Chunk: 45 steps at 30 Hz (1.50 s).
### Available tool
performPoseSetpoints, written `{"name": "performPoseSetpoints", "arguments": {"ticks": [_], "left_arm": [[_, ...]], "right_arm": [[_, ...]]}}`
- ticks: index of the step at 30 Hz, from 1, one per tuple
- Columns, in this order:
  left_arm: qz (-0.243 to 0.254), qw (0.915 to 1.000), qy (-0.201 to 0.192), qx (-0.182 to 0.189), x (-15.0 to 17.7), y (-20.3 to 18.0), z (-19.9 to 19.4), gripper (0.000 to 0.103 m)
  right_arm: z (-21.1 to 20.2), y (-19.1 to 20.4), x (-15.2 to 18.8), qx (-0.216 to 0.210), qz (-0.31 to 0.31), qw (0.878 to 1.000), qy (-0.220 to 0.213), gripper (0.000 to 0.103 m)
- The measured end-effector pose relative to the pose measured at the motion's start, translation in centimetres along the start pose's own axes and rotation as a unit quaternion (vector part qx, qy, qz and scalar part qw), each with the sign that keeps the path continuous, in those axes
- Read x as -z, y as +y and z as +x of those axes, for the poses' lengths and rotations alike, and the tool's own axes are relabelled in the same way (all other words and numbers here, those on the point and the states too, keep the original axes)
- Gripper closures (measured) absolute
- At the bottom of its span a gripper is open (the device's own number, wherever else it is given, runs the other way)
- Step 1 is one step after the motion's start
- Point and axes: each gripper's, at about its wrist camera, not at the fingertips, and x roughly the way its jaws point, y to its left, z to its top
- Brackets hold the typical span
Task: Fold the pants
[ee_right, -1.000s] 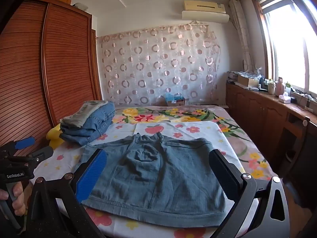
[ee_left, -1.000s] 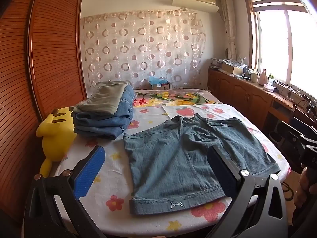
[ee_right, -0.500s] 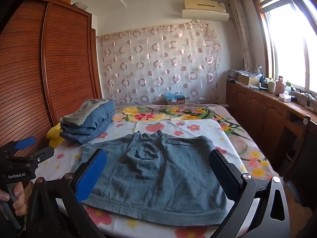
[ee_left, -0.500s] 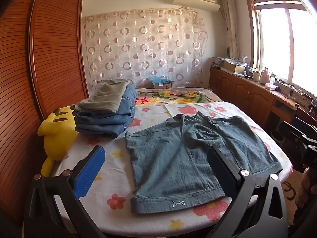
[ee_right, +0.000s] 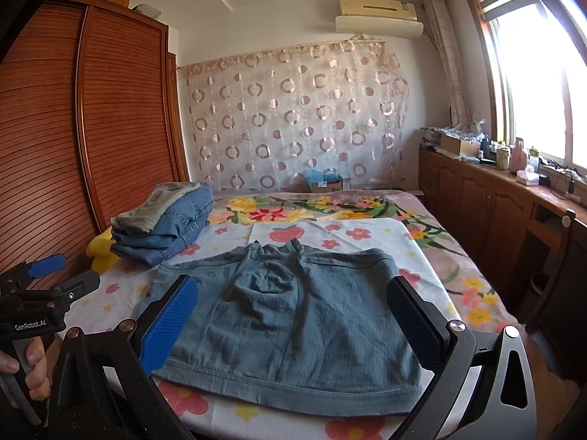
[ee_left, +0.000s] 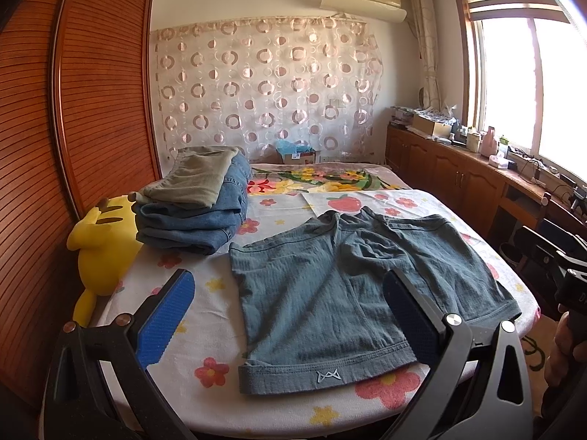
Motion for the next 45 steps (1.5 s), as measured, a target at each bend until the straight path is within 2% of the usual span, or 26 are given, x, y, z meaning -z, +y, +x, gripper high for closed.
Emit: {"name": "performPoseSetpoints", "arguments": {"ticks": [45], "left_arm": [[0.0, 1.0, 0.002, 0.0, 0.1, -0.5, 0.8, 0.0]], "right_arm": [[-0.1, 0.2, -0.1, 0.0, 0.001, 1.0, 0.001, 0.001]]}}
